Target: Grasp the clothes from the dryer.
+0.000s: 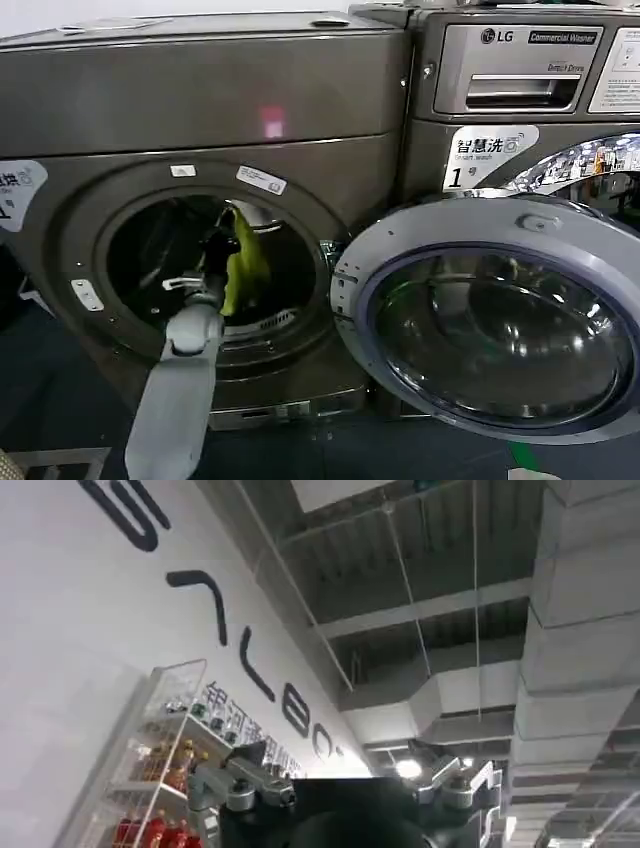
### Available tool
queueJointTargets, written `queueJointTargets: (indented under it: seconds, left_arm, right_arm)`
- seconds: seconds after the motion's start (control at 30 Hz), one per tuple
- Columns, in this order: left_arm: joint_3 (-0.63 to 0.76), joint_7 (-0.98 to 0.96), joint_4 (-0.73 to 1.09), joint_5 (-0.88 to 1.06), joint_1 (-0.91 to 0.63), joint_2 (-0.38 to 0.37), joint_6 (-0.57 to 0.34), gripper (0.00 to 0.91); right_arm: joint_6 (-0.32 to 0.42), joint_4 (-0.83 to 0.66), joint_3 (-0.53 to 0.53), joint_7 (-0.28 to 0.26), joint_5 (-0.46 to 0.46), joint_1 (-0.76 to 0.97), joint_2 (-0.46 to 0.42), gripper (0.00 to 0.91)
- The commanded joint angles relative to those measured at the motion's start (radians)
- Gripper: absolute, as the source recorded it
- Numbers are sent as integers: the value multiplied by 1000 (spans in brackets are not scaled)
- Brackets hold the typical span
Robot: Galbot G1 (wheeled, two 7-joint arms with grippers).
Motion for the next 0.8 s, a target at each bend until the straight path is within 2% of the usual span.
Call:
queueJointTargets:
  seconds: [0.03,0.5,0.6,0.8]
  left_arm:
    - [-17,-103,-91,35,74,-14,-57,0]
    - [2,-101,-99,31,82,-9,-22,0]
    - [2,-100,-100,30,82,-9,-15,0]
    - [2,-93,-101,26,75,-5,-2,0]
  right_arm:
    - [19,-5,-5,7,4,2,-4,907]
    - [30,-8,13,3,11,-14,4,907]
    - [18,-1,15,-17,15,-10,4,907]
    - [13,0,15,-18,10,-6,3,907]
